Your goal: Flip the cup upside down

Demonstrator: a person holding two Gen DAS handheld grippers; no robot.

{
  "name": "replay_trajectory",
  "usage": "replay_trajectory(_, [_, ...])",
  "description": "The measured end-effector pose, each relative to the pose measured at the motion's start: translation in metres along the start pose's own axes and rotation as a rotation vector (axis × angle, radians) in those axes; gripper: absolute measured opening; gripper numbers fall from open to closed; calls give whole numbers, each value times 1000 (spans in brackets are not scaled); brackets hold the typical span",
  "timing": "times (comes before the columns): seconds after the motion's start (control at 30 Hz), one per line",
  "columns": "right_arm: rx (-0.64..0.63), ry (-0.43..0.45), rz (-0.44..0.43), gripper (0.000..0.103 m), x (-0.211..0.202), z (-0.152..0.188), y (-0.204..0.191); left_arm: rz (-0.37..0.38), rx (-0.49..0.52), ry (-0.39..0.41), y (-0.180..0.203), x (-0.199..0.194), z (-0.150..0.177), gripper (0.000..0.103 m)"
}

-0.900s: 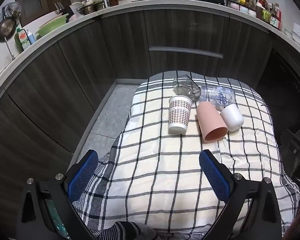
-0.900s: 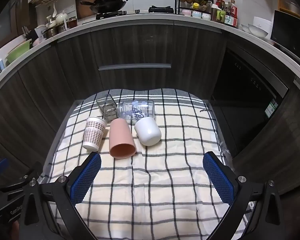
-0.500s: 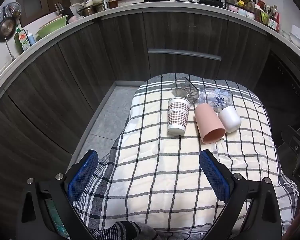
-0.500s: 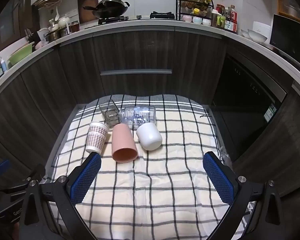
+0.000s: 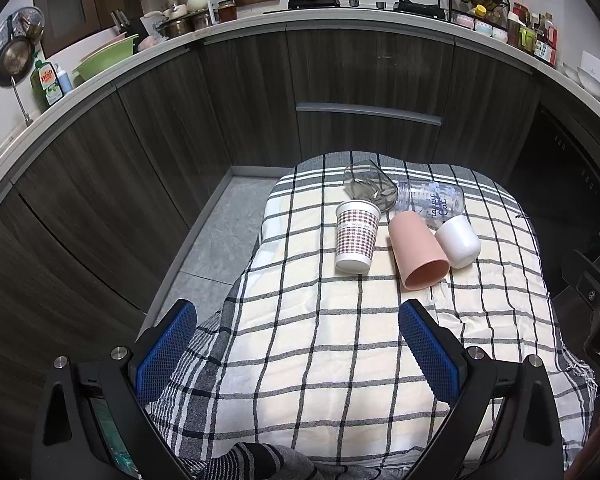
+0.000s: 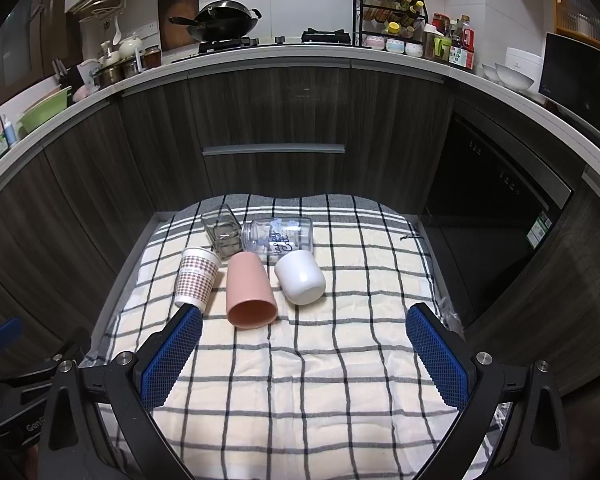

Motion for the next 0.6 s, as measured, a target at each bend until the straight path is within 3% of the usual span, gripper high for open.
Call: replay_trajectory(0.6, [-2,0,-2,102,-1,1,-2,10,-4,-7,2,1,1,103])
Point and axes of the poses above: each gripper's, at about its wrist camera, not at the fingertips, and x roughly the way its jaws point, y to its right, z to its underside, the point moved 10 cm from there along x, roughly the way its jaws point, and after that the axes turned 8 degrees about -z, right-handed, at the moved point
